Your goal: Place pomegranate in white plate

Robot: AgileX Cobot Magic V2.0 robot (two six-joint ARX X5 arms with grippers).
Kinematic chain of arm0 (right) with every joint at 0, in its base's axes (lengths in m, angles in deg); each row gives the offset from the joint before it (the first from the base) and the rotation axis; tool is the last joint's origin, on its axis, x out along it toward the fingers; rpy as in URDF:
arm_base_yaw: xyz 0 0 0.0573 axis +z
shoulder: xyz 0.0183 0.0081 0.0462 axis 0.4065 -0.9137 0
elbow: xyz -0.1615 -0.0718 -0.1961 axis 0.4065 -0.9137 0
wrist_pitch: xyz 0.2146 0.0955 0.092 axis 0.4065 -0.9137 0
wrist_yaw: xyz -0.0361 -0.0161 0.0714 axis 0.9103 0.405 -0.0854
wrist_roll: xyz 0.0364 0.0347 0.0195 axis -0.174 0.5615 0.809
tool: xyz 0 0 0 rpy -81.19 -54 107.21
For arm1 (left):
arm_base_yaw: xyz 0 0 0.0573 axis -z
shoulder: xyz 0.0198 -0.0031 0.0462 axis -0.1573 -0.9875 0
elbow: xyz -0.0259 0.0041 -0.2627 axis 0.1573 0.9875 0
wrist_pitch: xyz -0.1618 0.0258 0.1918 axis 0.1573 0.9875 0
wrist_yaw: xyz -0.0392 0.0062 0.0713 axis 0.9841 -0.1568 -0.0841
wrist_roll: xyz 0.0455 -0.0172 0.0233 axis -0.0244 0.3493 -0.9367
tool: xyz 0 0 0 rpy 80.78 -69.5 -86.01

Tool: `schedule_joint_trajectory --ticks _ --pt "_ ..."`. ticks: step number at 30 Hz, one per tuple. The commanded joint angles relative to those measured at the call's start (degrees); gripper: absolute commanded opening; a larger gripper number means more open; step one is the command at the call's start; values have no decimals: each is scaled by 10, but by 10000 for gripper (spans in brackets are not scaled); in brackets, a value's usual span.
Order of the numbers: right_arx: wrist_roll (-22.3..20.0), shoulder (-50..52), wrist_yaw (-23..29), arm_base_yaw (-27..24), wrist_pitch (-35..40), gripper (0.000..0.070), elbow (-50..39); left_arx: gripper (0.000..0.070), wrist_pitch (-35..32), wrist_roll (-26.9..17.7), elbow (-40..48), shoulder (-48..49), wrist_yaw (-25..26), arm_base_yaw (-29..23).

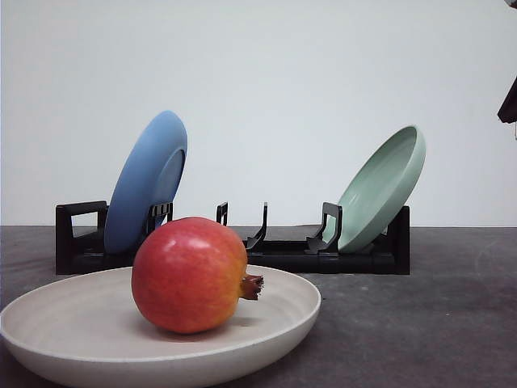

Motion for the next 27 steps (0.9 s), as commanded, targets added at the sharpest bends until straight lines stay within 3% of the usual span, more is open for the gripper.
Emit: schedule_joint_trajectory --ticks 1,13,27 --pt "-4 -2 -1 2 6 13 1 0 -30 -11 31 26 -4 -8" --pt "-4 -2 -1 2 6 13 1 0 -30 -10 148 182 -4 -30" --pt "-4 -2 -1 2 6 13 1 0 -31 -16 158 184 -4 -33"
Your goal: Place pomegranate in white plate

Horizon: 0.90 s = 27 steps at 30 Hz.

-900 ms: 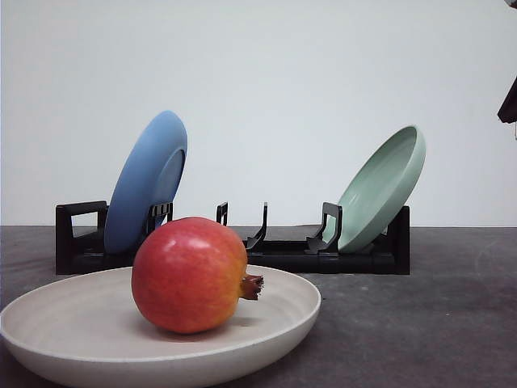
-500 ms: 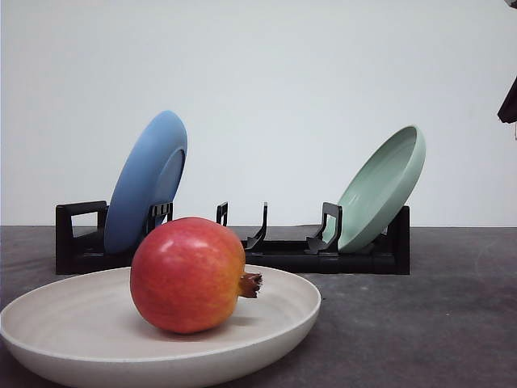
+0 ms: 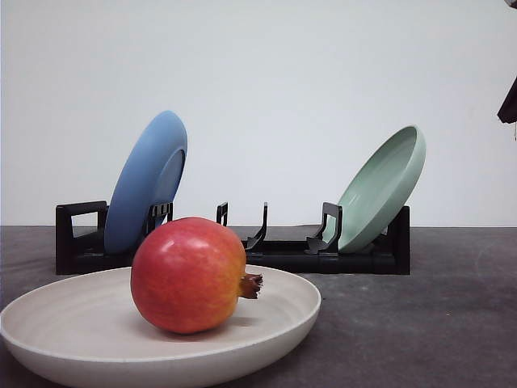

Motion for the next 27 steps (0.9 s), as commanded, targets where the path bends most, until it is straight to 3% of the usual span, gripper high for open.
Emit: schedule_joint_trajectory --ticks 1,13,17,27 --pt "-4 -2 -1 2 6 13 1 0 -9 -5 5 1 0 -1" --pt "-6 -2 0 2 5 13 1 0 -9 -5 5 1 0 -1" --pt "-37 14 25 -3 6 13 -7 0 -9 -5 5 1 0 -1" --pt "-37 186 42 -93 152 13 -192 0 -9 -5 5 1 0 -1"
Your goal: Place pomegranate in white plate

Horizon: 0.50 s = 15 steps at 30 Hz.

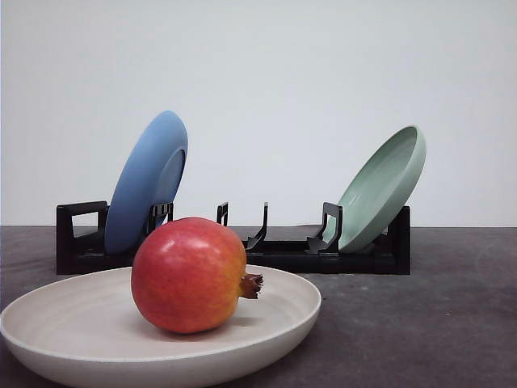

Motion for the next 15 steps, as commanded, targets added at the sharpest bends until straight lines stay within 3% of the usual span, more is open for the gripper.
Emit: schedule_joint_trajectory --ticks 1,8,15 --pt "-6 30 12 -9 26 13 -34 0 -9 -5 5 1 0 -1" --pt "-3 170 51 -42 28 13 -143 0 -9 -5 5 1 0 -1" --pt "-3 226 51 -55 3 13 -144 0 -9 -5 5 1 0 -1"
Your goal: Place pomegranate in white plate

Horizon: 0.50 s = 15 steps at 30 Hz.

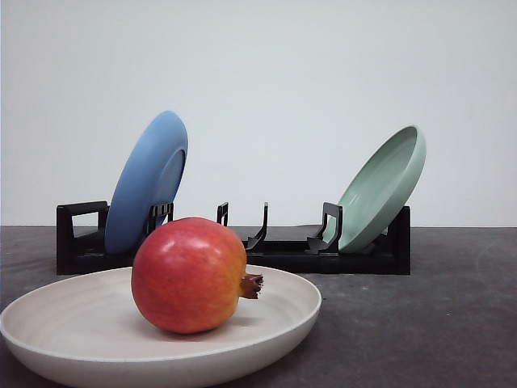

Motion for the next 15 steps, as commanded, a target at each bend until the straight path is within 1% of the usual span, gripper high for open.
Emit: schedule_joint_trajectory --ticks 1,15 --pt "-2 -1 0 -1 6 13 -2 0 -8 -5 5 1 0 -1" --pt "-2 -1 0 -1 6 13 -2 0 -9 -5 5 1 0 -1"
